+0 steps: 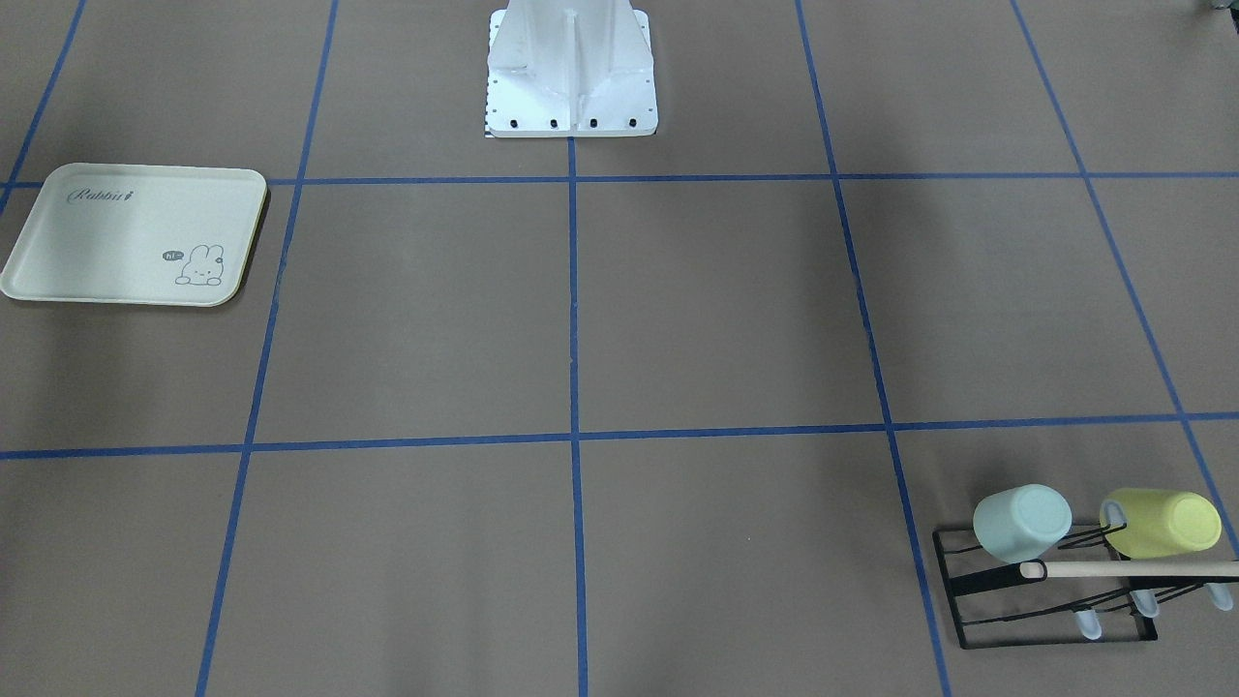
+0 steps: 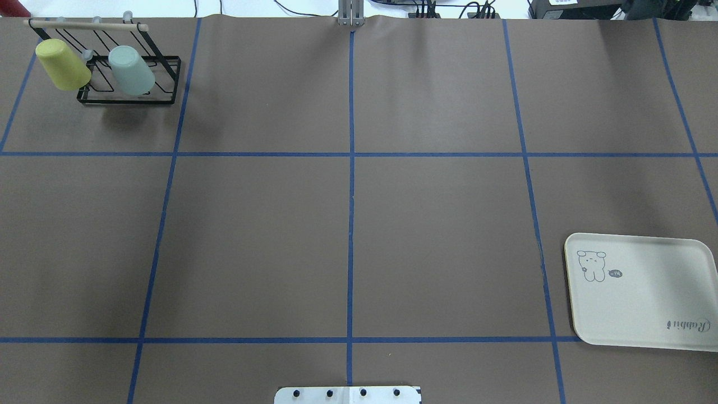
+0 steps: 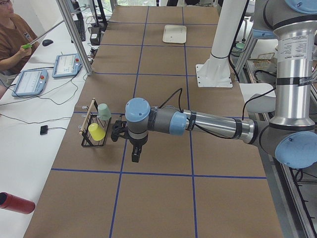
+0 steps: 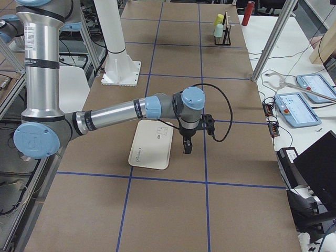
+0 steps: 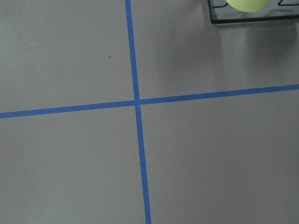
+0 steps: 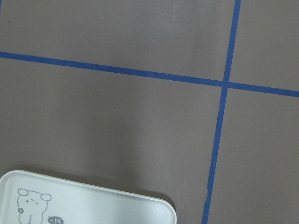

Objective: Left arm grabs green cup and hands to right arm on tray

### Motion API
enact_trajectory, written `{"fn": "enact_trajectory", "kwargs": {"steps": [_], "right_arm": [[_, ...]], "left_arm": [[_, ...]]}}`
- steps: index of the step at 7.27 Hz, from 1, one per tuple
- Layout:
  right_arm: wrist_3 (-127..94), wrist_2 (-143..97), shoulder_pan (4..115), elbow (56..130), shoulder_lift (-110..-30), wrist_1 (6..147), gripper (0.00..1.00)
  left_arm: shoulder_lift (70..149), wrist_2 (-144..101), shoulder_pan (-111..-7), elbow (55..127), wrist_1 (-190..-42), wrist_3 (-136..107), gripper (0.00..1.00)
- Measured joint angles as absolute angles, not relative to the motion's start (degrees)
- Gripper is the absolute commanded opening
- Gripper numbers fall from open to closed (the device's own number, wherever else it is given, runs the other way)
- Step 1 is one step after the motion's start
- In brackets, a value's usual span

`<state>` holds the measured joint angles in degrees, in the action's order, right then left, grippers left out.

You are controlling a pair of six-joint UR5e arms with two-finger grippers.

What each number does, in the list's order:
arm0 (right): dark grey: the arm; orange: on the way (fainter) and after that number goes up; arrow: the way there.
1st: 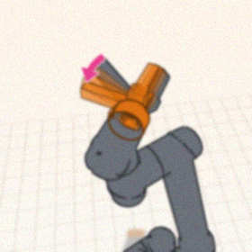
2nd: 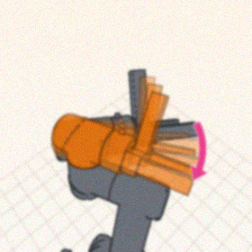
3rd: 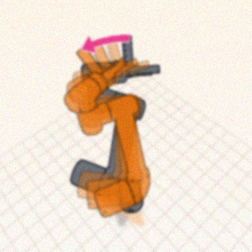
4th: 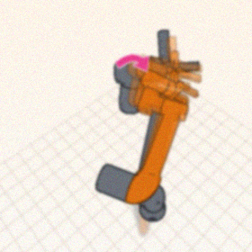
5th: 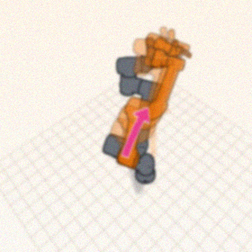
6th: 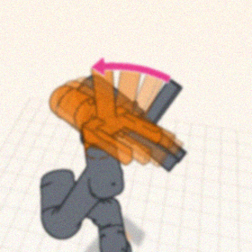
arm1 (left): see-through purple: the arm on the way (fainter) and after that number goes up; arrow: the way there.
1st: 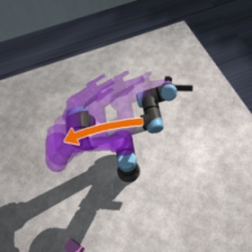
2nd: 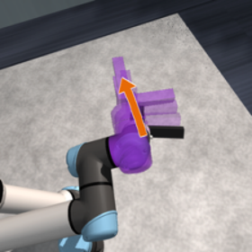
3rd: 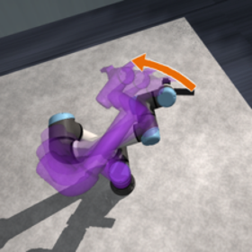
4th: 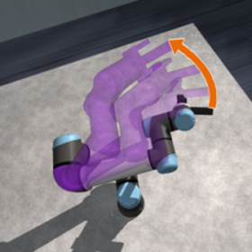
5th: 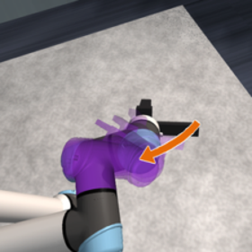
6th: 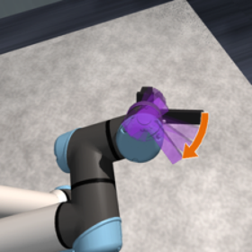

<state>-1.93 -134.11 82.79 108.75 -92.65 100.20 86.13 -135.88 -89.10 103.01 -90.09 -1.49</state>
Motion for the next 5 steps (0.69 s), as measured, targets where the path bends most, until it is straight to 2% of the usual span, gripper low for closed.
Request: {"fn": "enact_trajectory", "kwargs": {"steps": [5], "right_arm": [[-1.95,-134.09,82.79,109.19,-92.55,99.85,1.00]], "left_arm": [[85.27,-135.89,-89.10,105.13,-90.72,-1.37,1.00]]}}
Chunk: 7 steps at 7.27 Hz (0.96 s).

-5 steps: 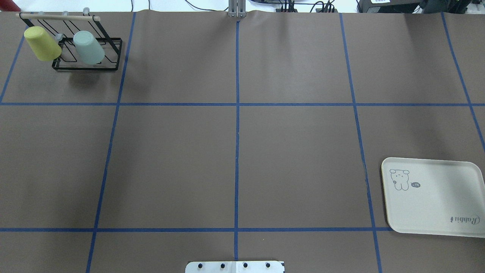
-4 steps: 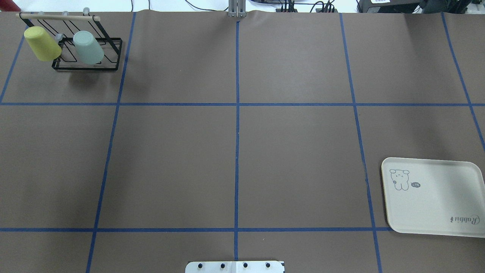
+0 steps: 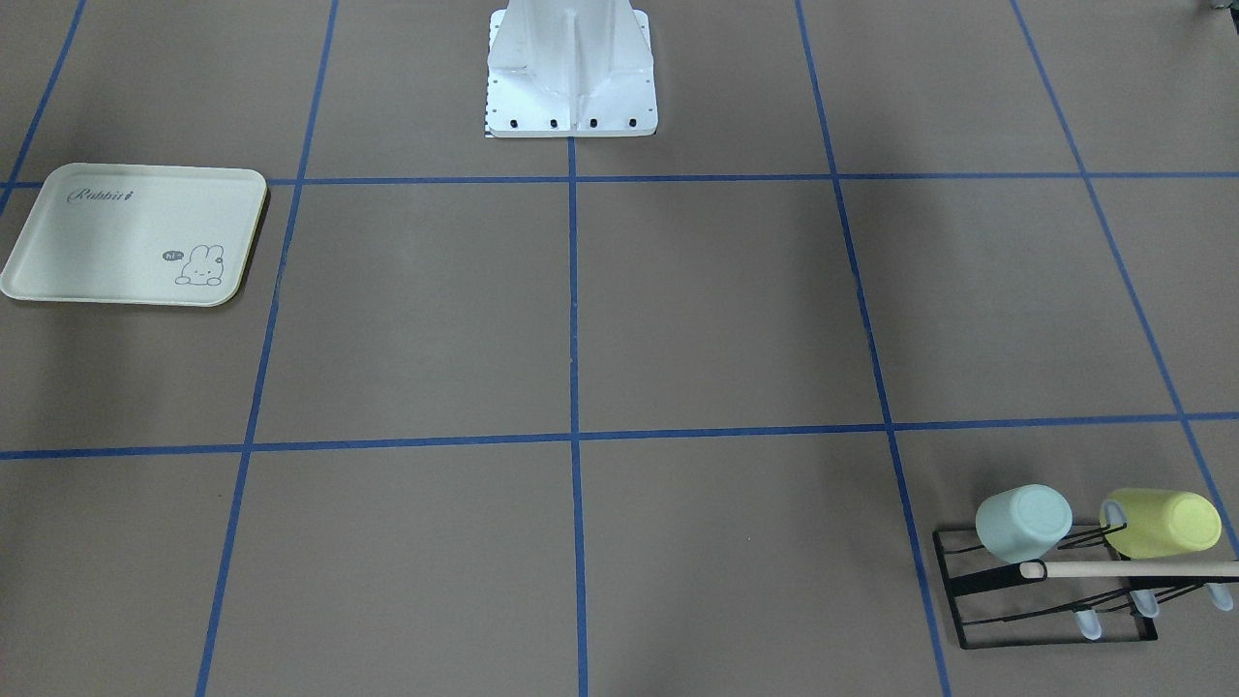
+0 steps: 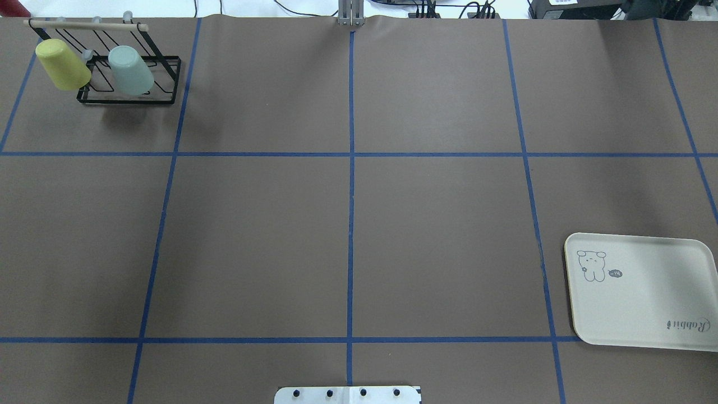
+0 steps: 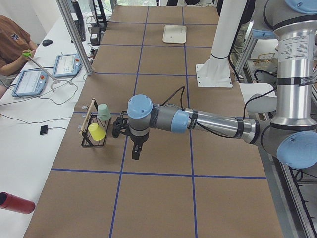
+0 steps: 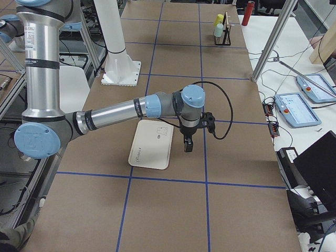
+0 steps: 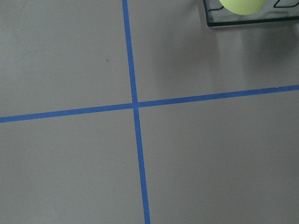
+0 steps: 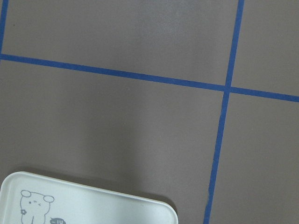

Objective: Left arm grabs green cup and hands to right arm on tray

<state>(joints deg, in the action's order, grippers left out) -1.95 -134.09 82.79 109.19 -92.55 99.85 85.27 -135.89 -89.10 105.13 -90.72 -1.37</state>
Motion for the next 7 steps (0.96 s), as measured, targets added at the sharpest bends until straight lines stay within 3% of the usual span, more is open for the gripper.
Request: {"fn": "enact_trajectory", "kwargs": {"steps": [3,7], "right_arm": [[-2.04,-134.12,82.76,109.39,-92.55,99.62,1.00],[-2.11,-134.24,82.71,110.31,-92.49,99.50,1.00]], "left_arm": [[85.96,-136.59,-88.64,105.76,-91.75,-1.54,1.00],[94.30,-135.64,-82.35,105.71,-90.85,-8.78,1.00]]}}
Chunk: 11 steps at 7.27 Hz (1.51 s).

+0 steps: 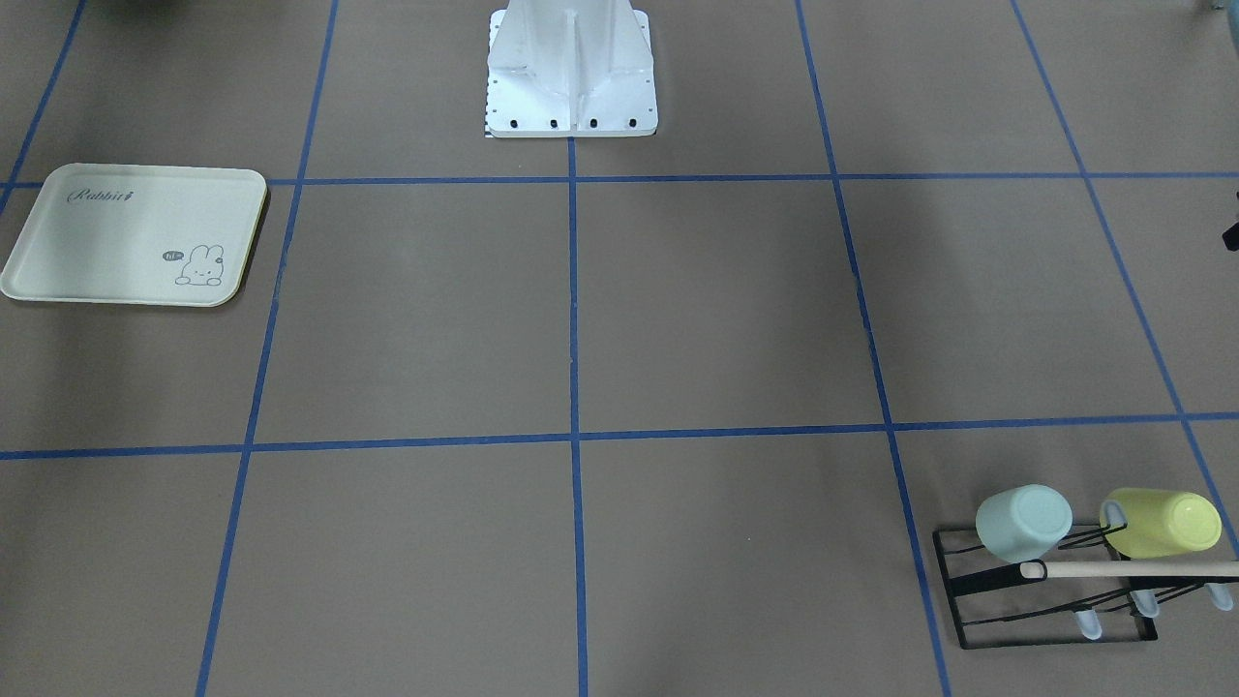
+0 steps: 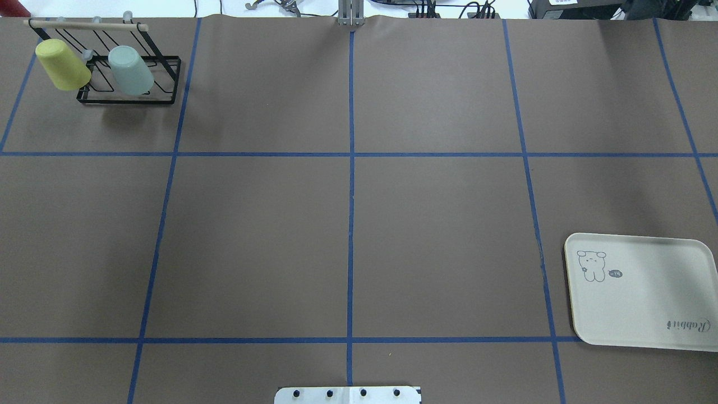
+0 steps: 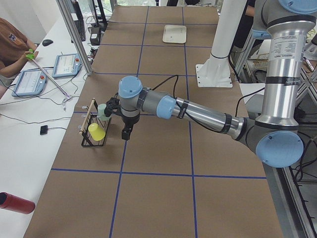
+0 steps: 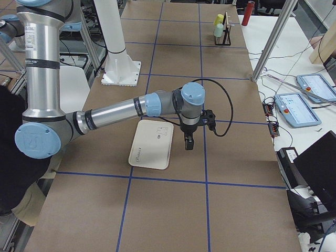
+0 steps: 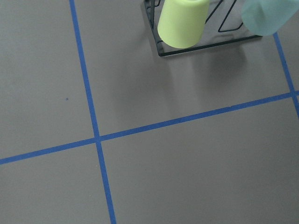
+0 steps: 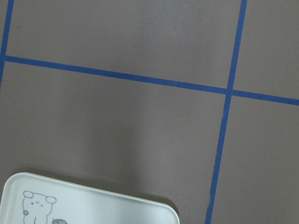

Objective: Left arm grabs green cup and hands to right arm on tray

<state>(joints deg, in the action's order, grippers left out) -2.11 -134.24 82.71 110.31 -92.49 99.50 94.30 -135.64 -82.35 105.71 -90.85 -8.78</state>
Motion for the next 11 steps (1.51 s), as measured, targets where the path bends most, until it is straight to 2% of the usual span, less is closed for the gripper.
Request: {"fn": "enact_trajectory", "kwargs": {"steps": [3,5,8,11], "right_arm": [[-2.11,-134.43,82.64,110.65,-92.59,99.49,1.00],[-2.04,-134.26,82.37,110.55,-92.53,99.49,1.00],[-2.02,-134.21,81.89,110.62,-92.48,99.49,1.00],[-2.07,-134.26,81.67,110.58,-92.46,99.42,1.00]], "left_arm": [[103.06,-129.25,-73.50,104.89,-89.23,-19.25,1.00],[109.47,-123.89,-68.95,101.59,-86.74,-20.06,1.00],[119.37,-120.25,-65.33,90.98,-86.17,-21.23,1.00],[125.82,-119.66,-63.98,79.38,-88.80,-21.82,1.00]]}}
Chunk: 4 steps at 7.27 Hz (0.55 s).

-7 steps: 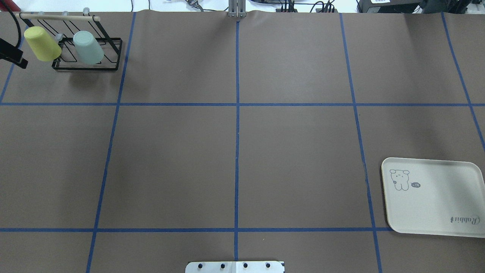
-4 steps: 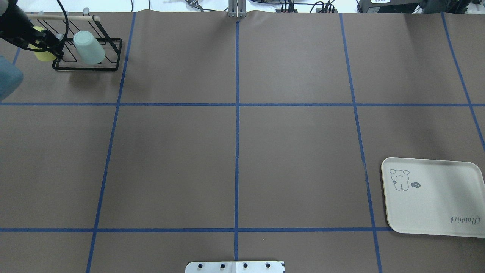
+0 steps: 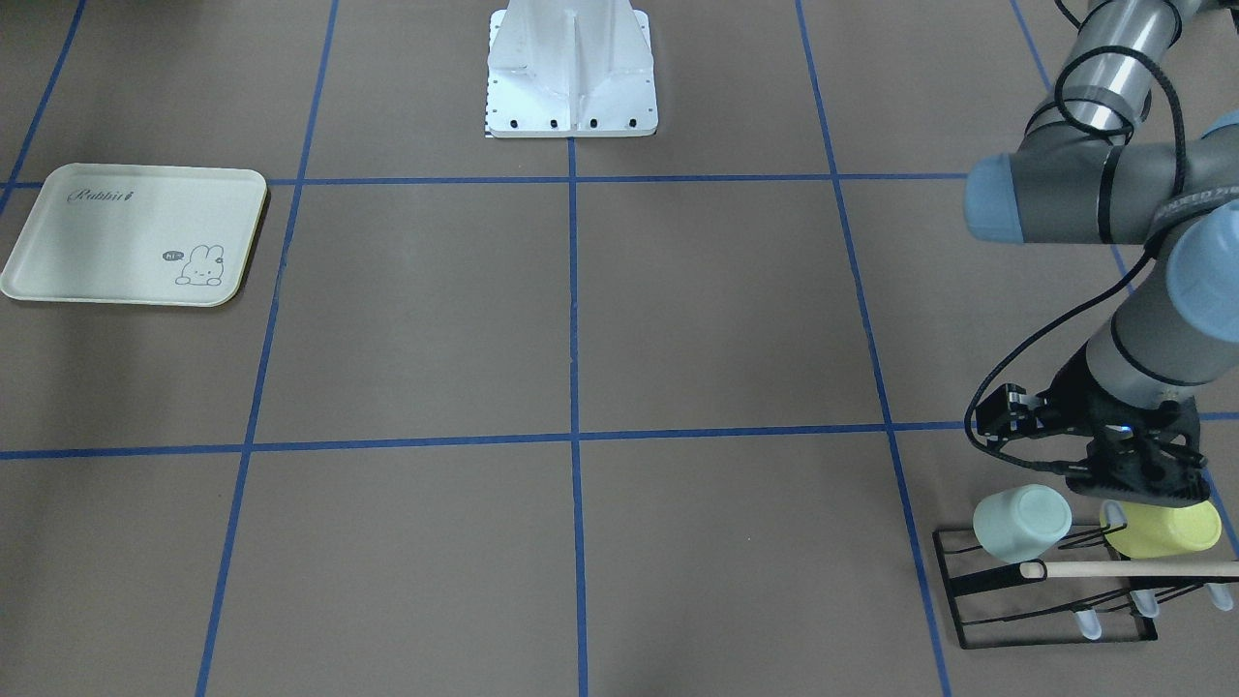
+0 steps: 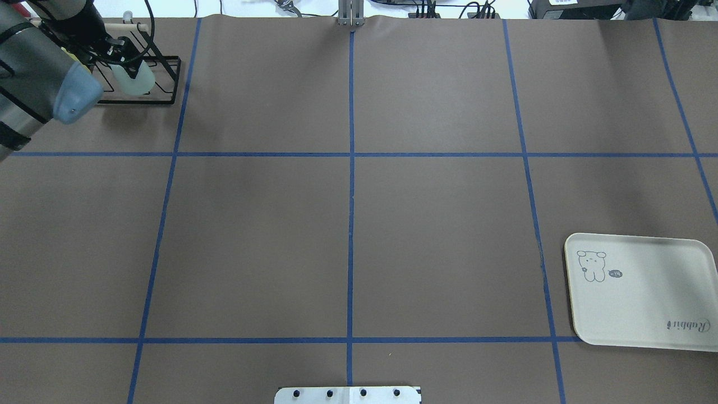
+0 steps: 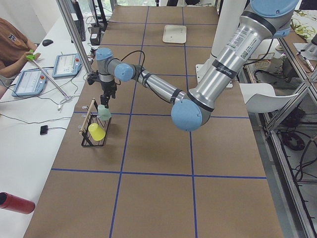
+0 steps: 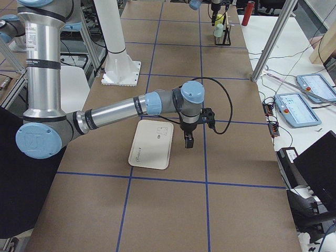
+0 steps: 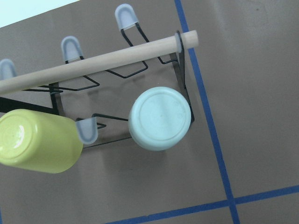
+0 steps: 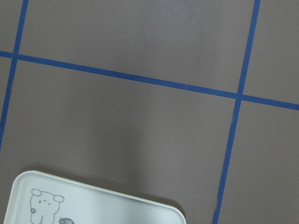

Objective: Left arm grabs green cup and hands to right arm on tray

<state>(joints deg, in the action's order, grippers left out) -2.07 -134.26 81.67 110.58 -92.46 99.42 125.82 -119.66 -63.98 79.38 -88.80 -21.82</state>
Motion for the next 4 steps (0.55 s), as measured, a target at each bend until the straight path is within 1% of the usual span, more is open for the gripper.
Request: {"fn": "enact_trajectory", "kwargs": {"steps": [1,4], "right_arm": [[-2.10,-134.28,81.59,110.61,-92.46,99.41,1.00],[-2.11,-134.37,81.42,110.65,-92.39,99.40,1.00]], "left_arm": [[127.25,-119.63,-63.93,76.16,-89.64,-21.86,1.00],[130.43,-119.62,-63.90,69.74,-90.53,-22.00,1.00]]}}
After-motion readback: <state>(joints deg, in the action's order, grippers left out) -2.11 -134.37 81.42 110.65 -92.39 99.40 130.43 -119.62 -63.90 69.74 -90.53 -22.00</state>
